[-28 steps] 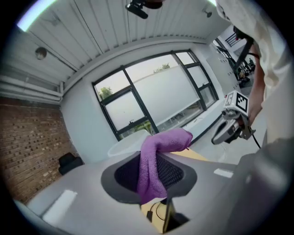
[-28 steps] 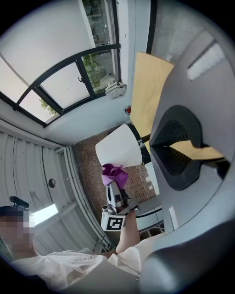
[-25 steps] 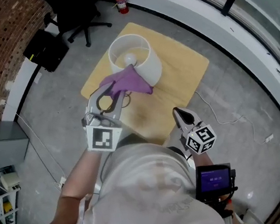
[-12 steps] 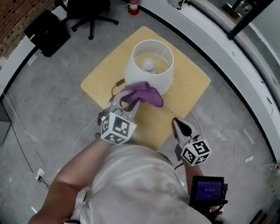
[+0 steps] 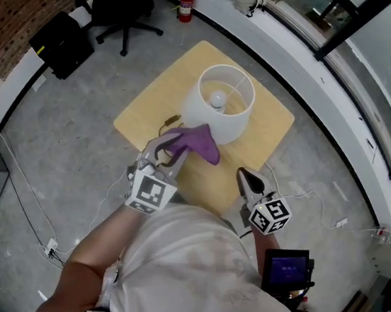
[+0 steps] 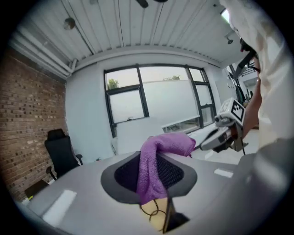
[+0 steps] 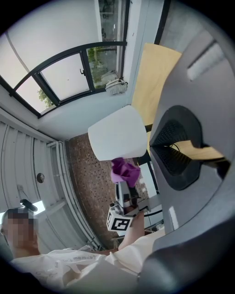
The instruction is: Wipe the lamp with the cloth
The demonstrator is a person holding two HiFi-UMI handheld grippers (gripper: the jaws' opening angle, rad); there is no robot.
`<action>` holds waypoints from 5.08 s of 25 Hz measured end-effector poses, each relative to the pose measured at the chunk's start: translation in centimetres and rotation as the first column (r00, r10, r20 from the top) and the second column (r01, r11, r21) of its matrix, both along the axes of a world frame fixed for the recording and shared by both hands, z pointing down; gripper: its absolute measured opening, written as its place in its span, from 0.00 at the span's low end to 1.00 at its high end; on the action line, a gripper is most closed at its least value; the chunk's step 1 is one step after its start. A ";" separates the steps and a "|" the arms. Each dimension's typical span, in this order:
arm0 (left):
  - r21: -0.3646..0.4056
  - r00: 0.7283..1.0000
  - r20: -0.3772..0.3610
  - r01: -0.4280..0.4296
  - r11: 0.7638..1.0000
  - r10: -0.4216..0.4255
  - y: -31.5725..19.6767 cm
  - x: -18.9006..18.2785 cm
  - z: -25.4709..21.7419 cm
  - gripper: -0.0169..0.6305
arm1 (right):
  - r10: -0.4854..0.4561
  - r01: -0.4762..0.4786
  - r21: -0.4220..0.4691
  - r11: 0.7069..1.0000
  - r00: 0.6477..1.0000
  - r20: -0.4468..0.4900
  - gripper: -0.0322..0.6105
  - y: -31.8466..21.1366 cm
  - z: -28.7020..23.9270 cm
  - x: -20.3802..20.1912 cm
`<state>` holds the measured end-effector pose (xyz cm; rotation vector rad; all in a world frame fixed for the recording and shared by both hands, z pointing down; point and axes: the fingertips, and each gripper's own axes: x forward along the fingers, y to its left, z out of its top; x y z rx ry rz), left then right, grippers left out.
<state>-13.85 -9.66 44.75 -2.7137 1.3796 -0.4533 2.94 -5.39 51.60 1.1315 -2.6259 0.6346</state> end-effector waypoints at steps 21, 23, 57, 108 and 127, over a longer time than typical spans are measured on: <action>-0.074 0.992 -0.128 -0.003 0.997 -0.007 -5.3 0.0 3.7 0.17 | 0.165 -0.166 -0.021 0.986 0.986 -0.020 0.07 0.9 0.2 1.6; -0.102 0.993 -0.121 -0.009 0.995 -0.003 -5.2 0.0 5.2 0.17 | 0.161 -0.161 -0.024 0.987 0.987 -0.017 0.07 0.7 0.4 1.8; -0.100 0.738 0.619 -0.265 0.959 0.269 -12.9 4.5 -9.0 0.17 | 0.081 -0.093 0.191 0.977 0.994 0.069 0.07 -3.6 -4.8 4.2; -0.727 0.118 0.659 -0.152 0.669 0.743 -14.1 7.6 -0.3 0.16 | 0.232 -0.243 0.113 0.963 0.967 0.103 0.07 -4.0 -1.6 9.5; -0.405 0.728 0.562 -0.172 0.898 0.393 -12.5 5.3 -8.7 0.17 | 0.136 -0.152 0.120 0.981 0.982 0.132 0.07 -2.8 -1.3 10.6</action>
